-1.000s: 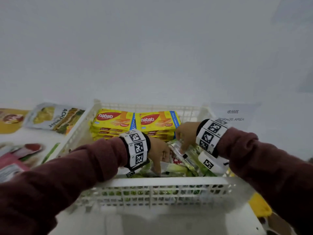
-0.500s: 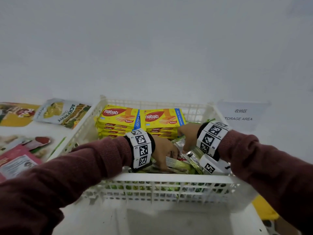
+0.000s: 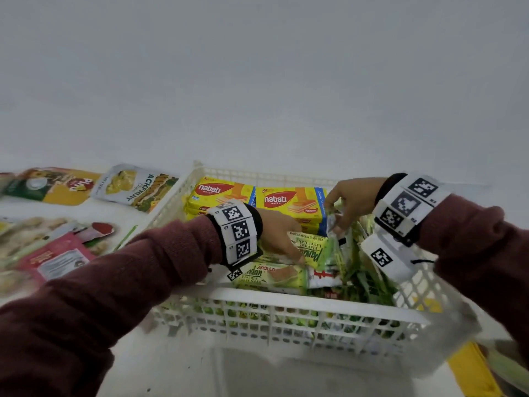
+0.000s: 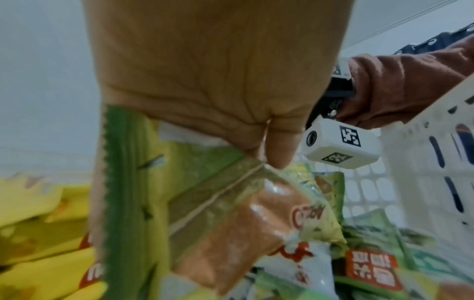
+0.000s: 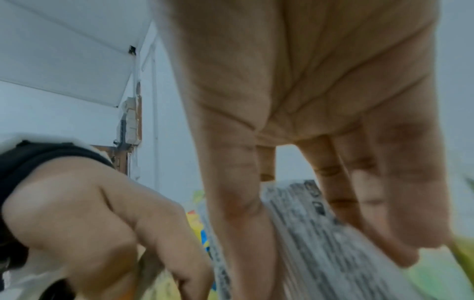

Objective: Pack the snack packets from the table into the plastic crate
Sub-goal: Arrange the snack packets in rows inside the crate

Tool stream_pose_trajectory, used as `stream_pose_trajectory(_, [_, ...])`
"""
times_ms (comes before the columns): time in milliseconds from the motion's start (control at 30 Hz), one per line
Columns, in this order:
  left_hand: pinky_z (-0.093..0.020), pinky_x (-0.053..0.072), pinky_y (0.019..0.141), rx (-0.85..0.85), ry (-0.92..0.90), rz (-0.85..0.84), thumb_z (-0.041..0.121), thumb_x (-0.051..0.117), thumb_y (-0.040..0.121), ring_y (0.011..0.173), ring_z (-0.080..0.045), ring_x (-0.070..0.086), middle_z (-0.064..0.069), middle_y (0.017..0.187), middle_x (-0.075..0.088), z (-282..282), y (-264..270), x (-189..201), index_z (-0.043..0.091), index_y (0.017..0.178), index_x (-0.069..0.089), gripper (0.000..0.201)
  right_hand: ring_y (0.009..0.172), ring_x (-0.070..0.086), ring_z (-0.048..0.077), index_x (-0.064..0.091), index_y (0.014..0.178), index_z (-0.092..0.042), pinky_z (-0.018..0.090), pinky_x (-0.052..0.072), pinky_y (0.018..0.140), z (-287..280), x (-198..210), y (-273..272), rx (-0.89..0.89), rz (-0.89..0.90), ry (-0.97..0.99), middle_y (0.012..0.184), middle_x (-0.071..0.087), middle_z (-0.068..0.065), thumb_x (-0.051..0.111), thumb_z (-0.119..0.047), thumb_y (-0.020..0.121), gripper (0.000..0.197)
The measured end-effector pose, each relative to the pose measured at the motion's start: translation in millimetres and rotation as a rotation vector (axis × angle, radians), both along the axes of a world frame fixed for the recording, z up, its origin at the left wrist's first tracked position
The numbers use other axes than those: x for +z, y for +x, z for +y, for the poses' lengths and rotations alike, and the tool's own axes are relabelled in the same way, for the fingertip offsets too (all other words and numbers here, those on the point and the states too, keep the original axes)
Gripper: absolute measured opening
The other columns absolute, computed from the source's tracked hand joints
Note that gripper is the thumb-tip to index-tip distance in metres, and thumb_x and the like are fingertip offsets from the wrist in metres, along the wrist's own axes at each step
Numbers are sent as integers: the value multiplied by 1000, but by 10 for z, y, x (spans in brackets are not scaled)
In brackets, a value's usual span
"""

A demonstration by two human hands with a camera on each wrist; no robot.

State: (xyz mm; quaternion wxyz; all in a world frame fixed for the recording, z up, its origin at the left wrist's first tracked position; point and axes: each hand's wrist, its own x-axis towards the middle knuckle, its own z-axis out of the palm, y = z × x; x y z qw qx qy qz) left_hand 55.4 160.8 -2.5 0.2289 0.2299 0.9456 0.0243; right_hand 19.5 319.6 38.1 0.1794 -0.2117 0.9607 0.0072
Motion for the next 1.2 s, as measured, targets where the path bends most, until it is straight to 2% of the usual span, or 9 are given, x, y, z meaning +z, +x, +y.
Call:
stream_pose_trajectory(200, [-24,39,88,257,330,37,36,57,90,104,-21,55,-11,129,55,-289,-108,100,16,143,32,62,53,52,10,66,84,-14,13,43,47,106,188,-43,-9,-68,-200,61,62,-7,65,-1,82,12])
stream_pose_trajectory(300, [-28,45,75,304,558,16,20,60,89,70,-21,55,-11,87,61,-411,-126,146,15,121,51,33,54,56,6,61,78,-18,14,44,52,67,181,-44,-16,-25,-252,72,58,1,65,2,80,21])
stream_pose_trajectory(400, [-29,46,85,367,653,73,8,60,87,92,-22,58,-5,104,61,-545,-160,168,9,120,52,34,76,52,17,63,83,-24,26,39,65,8,151,-81,4,37,-171,84,58,6,73,-11,75,18])
stream_pose_trajectory(500, [-29,47,63,427,749,97,2,61,84,74,-24,55,-5,78,59,-650,-208,175,10,101,53,20,74,58,11,67,94,-14,17,48,66,-73,142,-69,-76,-102,-323,89,64,2,68,-19,82,14])
stream_pose_trajectory(667, [-29,54,62,565,849,49,12,63,86,73,-15,53,-3,79,52,-805,-271,153,8,89,55,9,90,60,15,71,93,-8,17,51,67,-184,71,-122,-63,-115,-484,103,69,-1,52,-4,91,20])
stream_pose_trajectory(767, [-28,53,54,558,898,56,4,62,85,66,-18,53,-9,85,51,-916,-299,119,14,123,42,44,89,59,20,71,88,-12,19,51,63,-268,6,-165,-92,-89,-611,107,68,16,56,5,86,22])
stream_pose_trajectory(900, [-34,57,62,556,859,42,-2,60,84,71,-21,57,-7,104,49,-1042,-315,77,29,121,47,49,80,53,26,68,84,-11,17,51,54,-367,-199,-160,-133,-137,-672,97,62,27,65,4,80,16])
stream_pose_trajectory(1067, [-21,43,53,530,494,235,4,58,84,58,-10,49,-7,138,45,-1150,-318,-23,14,121,54,38,60,40,2,59,71,-18,11,30,49,-476,-464,-94,-121,34,-367,69,49,-9,69,-4,77,18])
stream_pose_trajectory(1200, [-28,45,82,472,118,306,14,59,87,107,-24,52,-10,135,40,-1155,-313,2,18,125,50,40,62,46,2,52,64,-21,15,35,53,-519,-584,-68,-64,108,-85,69,51,-12,69,-17,77,22])
